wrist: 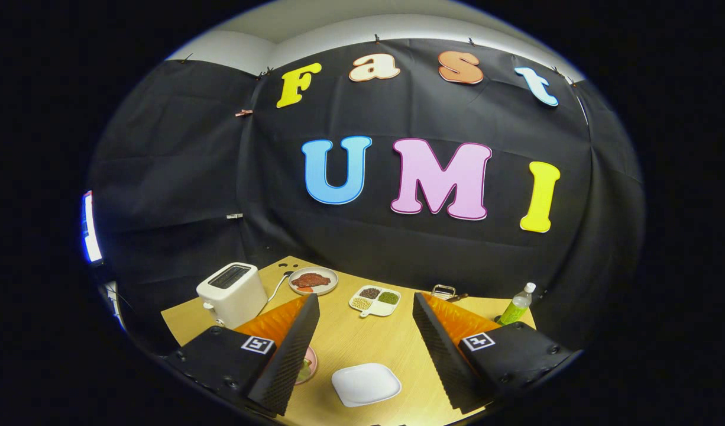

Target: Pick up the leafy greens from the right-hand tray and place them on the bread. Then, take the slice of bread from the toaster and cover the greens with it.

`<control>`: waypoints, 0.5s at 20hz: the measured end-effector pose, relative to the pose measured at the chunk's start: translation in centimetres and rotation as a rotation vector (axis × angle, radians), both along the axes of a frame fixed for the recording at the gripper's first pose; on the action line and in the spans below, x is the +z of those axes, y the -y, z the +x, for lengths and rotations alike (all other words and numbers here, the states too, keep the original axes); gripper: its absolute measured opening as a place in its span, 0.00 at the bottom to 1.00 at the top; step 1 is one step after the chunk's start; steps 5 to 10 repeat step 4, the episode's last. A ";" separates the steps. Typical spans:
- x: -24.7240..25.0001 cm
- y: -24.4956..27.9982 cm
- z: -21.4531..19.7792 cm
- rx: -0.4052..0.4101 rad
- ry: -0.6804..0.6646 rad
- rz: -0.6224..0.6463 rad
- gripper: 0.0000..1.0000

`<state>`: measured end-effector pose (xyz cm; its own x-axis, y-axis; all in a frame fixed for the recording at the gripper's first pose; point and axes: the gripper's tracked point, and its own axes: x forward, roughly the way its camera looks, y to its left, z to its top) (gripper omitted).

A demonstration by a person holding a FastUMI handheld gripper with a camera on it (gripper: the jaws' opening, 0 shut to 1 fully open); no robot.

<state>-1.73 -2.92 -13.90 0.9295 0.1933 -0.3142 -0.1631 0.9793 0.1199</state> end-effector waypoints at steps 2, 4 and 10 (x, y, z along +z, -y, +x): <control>0.0 -0.1 -0.1 0.000 -0.001 -0.007 0.99; -0.2 0.0 0.0 -0.002 -0.004 -0.018 0.98; -0.2 0.0 0.0 -0.002 -0.004 -0.018 0.98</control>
